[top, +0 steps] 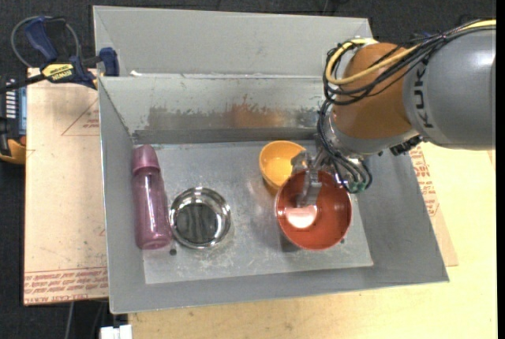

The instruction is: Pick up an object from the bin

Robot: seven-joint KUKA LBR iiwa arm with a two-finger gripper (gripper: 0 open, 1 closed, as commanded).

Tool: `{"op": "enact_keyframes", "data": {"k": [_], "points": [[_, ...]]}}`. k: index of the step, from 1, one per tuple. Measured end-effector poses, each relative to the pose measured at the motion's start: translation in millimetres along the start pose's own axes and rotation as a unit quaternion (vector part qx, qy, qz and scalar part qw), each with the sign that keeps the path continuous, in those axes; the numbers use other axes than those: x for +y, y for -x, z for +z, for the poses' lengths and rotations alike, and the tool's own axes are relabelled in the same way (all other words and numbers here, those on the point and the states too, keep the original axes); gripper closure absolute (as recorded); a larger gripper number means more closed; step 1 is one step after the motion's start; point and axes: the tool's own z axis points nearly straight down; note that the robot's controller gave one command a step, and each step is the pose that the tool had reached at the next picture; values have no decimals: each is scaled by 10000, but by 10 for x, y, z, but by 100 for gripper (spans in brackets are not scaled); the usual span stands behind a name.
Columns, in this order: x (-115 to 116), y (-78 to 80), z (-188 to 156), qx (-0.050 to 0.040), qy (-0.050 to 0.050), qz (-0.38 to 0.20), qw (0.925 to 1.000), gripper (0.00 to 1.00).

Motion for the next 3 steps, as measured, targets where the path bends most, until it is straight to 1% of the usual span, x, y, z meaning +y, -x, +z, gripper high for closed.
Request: {"op": "enact_keyframes", "data": {"k": [1,2,3], "points": [[-29,74,-185,-28,1,466,9989,100],[99,-144,-394,-46,0,-86,10000,100],[103,30,-70,-23,5,218,9998,100]]}}
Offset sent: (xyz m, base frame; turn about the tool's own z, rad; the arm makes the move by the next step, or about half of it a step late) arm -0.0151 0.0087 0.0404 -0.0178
